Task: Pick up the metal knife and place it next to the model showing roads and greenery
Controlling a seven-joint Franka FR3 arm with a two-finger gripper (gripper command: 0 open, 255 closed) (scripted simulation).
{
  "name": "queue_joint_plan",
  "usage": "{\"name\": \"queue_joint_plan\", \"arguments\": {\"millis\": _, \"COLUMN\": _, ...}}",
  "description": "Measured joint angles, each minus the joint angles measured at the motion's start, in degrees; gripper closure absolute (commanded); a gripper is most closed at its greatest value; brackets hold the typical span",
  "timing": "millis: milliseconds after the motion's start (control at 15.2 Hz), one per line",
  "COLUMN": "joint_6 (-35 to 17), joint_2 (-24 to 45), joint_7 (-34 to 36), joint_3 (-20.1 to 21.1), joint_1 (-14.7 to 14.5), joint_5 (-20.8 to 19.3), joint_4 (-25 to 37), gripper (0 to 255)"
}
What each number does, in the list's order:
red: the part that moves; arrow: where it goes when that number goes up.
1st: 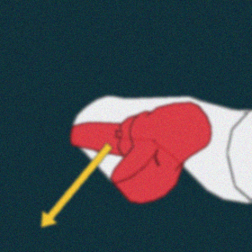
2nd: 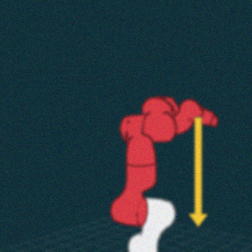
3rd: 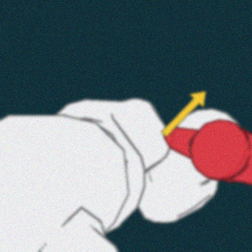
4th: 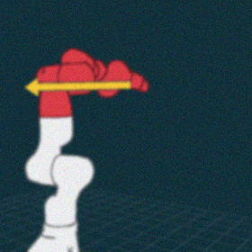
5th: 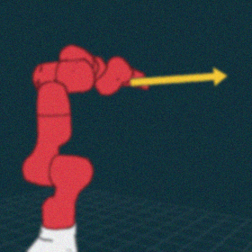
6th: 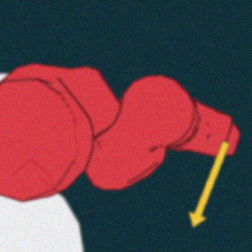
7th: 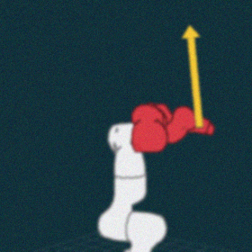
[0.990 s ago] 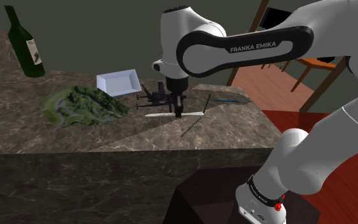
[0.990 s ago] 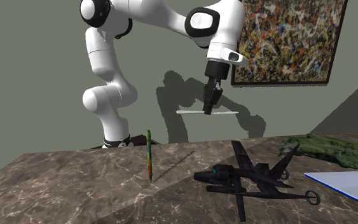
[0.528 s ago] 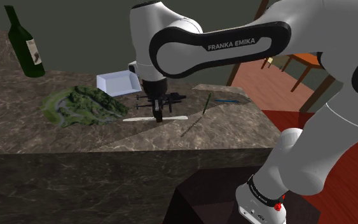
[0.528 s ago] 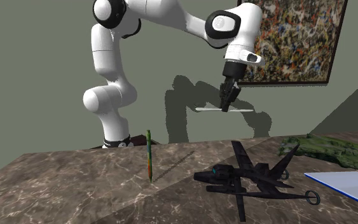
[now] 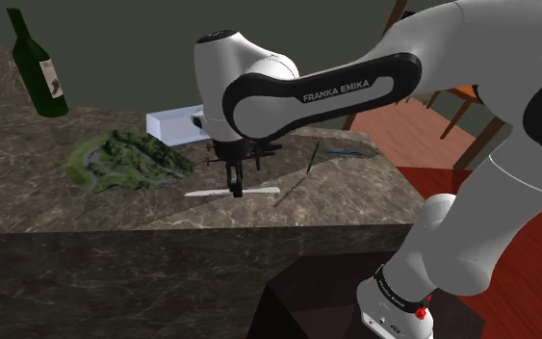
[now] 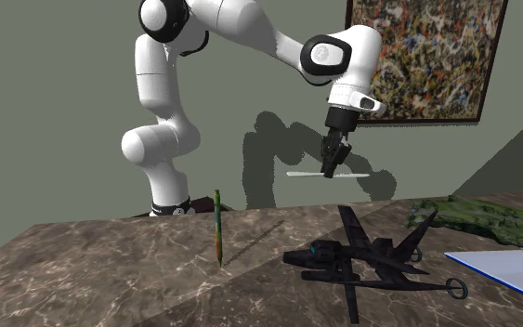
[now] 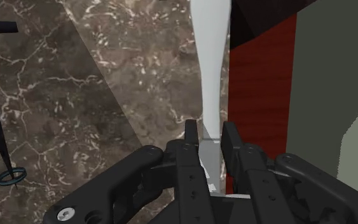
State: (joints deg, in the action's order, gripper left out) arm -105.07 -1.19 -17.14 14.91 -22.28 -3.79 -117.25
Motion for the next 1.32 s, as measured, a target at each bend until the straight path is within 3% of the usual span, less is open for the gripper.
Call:
{"name": "queue_joint_plan", "arguments": {"millis": 1056, "joint_6": -11.65, "joint_2": 5.33, "joint_7": 2.10, "joint_3": 0.13, "joint_1": -0.23, "joint_5": -1.76, "joint_4": -6.62, "gripper": 255}}
{"name": "queue_joint_plan", "arguments": {"millis": 1320, "joint_6": -12.28, "joint_2": 5.59, "joint_7": 2.10, "joint_3": 0.06, "joint_1": -0.17, "joint_5": -1.89, "joint_4": -6.99, "gripper": 255}}
